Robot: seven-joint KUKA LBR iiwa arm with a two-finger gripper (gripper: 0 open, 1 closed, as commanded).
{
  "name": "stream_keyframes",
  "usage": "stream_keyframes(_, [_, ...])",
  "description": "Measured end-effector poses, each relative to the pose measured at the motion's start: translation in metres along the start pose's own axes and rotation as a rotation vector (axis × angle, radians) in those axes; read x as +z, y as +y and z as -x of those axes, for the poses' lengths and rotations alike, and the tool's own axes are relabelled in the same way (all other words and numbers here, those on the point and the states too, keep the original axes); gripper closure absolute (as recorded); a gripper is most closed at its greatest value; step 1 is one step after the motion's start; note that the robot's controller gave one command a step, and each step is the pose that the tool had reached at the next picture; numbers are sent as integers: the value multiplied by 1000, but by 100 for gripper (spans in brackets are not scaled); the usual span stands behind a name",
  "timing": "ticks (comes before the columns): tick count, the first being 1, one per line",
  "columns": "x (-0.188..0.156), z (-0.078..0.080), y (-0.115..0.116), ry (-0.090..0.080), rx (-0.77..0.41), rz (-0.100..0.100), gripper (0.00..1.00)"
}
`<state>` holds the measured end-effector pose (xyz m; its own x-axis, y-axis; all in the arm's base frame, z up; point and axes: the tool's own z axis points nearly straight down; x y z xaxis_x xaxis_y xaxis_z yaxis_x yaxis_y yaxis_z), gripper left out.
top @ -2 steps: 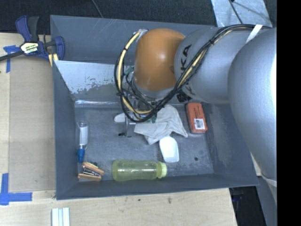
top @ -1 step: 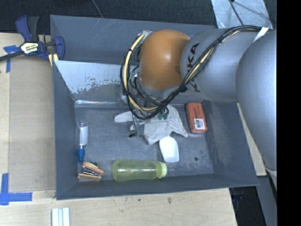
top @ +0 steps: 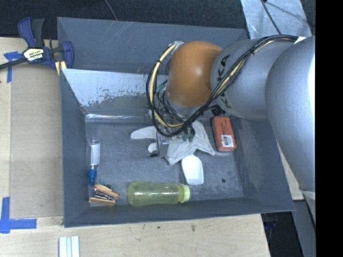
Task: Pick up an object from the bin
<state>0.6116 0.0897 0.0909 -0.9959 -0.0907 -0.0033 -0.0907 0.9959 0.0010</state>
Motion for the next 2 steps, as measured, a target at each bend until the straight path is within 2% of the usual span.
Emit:
stream_keyframes(1, [11, -4, -54, -5, -99, -1, 100])
stream_keyframes(2, [11, -4, -54, -5, -99, -1, 100])
